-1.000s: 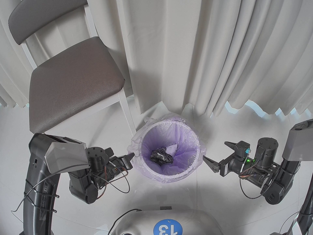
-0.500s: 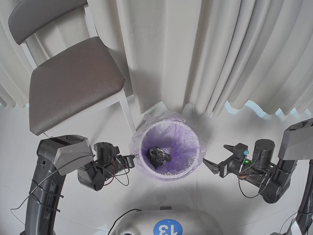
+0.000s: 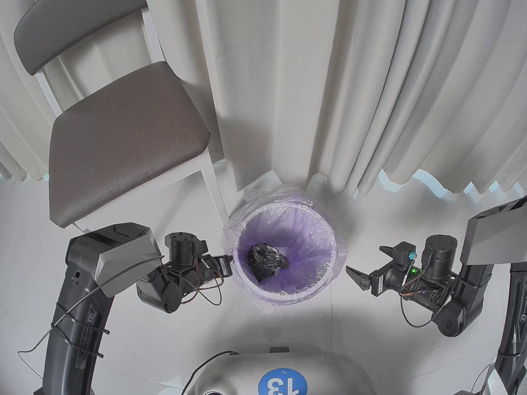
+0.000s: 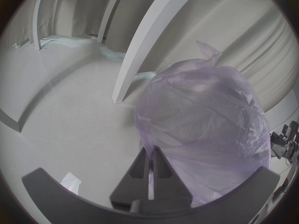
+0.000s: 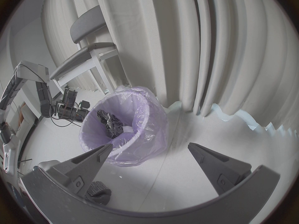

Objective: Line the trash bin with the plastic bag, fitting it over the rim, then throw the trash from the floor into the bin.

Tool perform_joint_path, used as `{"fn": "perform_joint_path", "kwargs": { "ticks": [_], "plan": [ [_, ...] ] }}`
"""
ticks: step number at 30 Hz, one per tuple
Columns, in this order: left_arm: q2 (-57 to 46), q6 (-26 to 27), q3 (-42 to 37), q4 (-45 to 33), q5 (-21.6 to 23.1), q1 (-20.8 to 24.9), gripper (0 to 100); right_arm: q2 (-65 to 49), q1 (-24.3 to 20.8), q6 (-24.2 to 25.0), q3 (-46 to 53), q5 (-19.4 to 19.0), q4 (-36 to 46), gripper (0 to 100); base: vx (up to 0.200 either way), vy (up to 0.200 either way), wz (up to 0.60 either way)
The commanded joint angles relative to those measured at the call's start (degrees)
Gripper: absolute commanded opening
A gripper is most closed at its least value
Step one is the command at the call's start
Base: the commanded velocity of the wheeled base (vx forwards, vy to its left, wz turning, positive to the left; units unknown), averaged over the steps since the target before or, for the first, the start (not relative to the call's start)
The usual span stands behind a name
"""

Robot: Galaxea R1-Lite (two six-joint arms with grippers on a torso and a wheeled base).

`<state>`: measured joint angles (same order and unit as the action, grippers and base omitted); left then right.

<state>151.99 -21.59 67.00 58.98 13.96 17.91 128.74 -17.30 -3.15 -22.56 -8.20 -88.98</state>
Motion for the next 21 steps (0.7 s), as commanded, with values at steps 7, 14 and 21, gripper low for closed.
{"fn": "perform_joint_path", "kwargs": {
  "ticks": [7,14,21],
  "plan": [
    [-0.91,0.23,-2.31,-0.09,-0.25,-0.68,100,3.09,4.29,-0.37,-1.69,-1.82,-0.41,100,0.0,0.0,0.0],
    [-1.35,3.92,-4.25,0.52,-2.09,-2.62,100,9.33,6.58,-2.66,-8.2,-3.75,1.7,100,0.0,0.0,0.0],
    [-2.05,4.1,-8.9,5.18,-3.85,-2.7,100,10.74,8.07,-9.25,-22.0,-9.73,16.03,100,0.0,0.0,0.0]
  ]
}}
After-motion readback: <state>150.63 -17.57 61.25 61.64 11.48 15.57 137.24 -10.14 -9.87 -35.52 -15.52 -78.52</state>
